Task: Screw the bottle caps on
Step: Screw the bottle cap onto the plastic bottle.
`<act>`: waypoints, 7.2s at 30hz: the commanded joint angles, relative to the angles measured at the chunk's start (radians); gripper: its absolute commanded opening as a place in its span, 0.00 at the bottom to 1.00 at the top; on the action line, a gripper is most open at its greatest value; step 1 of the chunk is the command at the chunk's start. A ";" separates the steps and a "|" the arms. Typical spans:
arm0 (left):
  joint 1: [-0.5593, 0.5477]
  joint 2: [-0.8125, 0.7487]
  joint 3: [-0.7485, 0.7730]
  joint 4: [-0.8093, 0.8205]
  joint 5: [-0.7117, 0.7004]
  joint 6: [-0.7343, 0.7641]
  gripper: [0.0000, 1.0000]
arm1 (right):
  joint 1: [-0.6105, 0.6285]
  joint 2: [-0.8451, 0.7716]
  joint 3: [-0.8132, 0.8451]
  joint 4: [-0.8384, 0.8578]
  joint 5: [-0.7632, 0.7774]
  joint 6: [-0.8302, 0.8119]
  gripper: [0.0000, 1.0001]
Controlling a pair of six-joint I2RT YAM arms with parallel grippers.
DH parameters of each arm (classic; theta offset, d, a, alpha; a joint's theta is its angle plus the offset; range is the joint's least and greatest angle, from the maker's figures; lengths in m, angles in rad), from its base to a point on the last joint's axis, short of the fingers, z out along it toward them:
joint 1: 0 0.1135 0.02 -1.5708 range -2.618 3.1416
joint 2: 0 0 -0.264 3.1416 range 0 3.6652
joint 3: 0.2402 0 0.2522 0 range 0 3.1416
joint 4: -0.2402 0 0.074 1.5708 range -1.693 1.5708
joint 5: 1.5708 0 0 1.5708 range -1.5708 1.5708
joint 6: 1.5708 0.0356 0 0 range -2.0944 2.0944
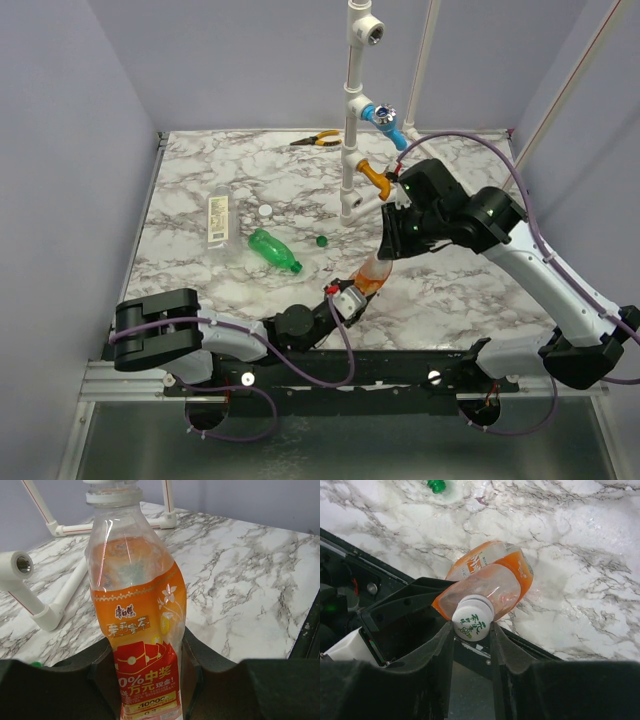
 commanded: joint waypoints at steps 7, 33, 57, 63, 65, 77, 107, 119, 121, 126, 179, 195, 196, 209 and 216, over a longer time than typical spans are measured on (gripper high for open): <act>0.003 0.050 0.132 0.065 -0.068 0.077 0.00 | 0.007 -0.001 -0.105 0.037 0.030 0.196 0.25; 0.001 -0.030 0.040 0.238 -0.034 0.142 0.00 | 0.007 0.035 -0.069 0.132 -0.129 0.357 0.26; 0.001 -0.082 0.008 0.218 -0.036 0.135 0.00 | -0.002 0.056 -0.010 0.034 -0.001 0.394 0.30; 0.001 -0.090 0.004 0.208 -0.034 0.131 0.00 | -0.007 0.053 -0.005 0.025 0.016 0.401 0.33; 0.001 -0.092 0.002 0.203 -0.036 0.130 0.00 | -0.010 0.052 -0.002 0.019 0.024 0.403 0.33; 0.001 -0.097 -0.010 0.195 -0.044 0.119 0.00 | -0.033 0.048 0.009 -0.001 0.068 0.403 0.35; 0.001 -0.090 -0.036 0.313 -0.140 0.141 0.00 | -0.066 0.015 0.006 0.057 0.010 0.418 0.35; 0.001 -0.097 -0.029 0.414 -0.157 0.218 0.00 | -0.067 0.027 0.018 0.128 -0.021 0.454 0.35; 0.001 -0.101 -0.030 0.413 -0.150 0.222 0.00 | -0.066 0.029 0.019 0.127 -0.020 0.454 0.35; 0.001 -0.104 -0.040 0.408 -0.148 0.215 0.00 | -0.067 0.015 0.002 0.120 0.001 0.457 0.35; 0.001 -0.083 -0.046 0.322 -0.150 0.151 0.00 | -0.067 0.052 0.206 0.050 0.011 0.285 0.45; 0.002 -0.075 -0.055 0.297 -0.132 0.123 0.00 | -0.039 0.167 0.358 -0.103 0.000 0.059 0.58; 0.001 -0.075 -0.054 0.295 -0.131 0.122 0.00 | -0.032 0.169 0.362 -0.102 -0.002 0.056 0.58; 0.001 -0.053 -0.027 0.251 -0.057 0.101 0.00 | 0.009 0.067 0.207 -0.027 0.091 0.122 0.59; 0.001 -0.007 0.006 0.244 -0.017 0.090 0.00 | 0.009 -0.021 0.157 -0.025 0.131 0.152 0.61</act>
